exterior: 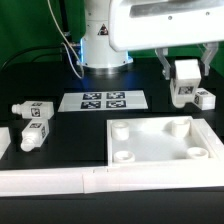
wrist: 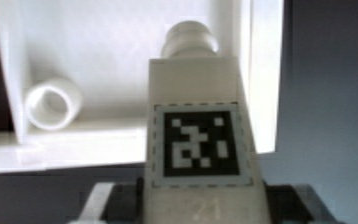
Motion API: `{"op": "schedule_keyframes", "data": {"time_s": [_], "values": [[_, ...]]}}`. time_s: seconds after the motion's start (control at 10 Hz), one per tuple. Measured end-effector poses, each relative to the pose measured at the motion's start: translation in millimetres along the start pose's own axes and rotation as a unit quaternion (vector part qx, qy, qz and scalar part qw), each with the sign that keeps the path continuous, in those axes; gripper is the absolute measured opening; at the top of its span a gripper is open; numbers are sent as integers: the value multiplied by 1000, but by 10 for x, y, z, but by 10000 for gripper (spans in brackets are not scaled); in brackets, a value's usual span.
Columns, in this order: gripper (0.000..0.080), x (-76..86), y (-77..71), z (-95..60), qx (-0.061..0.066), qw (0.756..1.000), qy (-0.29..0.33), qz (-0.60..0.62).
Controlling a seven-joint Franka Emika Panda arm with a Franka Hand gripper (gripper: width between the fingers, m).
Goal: Assemble one leg
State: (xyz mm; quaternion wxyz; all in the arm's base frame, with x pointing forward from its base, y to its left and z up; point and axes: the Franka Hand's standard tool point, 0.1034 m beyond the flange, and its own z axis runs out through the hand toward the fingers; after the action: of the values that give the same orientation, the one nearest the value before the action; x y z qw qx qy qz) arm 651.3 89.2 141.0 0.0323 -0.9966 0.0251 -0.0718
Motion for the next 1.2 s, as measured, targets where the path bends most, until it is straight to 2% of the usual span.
{"op": "schedule_keyframes", "data": {"time_s": [0.2, 0.3, 0.6, 0.8, 1.0, 1.2], "values": [[285, 142, 74, 60, -2, 997, 74, -16], [285, 244, 61, 13, 0, 992, 128, -17], [285, 180, 49, 59, 1, 974, 227, -19], [285, -85, -88, 214, 0, 975, 222, -30], [285, -186, -173, 304, 0, 974, 223, -29], [285, -207, -159, 360, -1, 975, 219, -30]]}}
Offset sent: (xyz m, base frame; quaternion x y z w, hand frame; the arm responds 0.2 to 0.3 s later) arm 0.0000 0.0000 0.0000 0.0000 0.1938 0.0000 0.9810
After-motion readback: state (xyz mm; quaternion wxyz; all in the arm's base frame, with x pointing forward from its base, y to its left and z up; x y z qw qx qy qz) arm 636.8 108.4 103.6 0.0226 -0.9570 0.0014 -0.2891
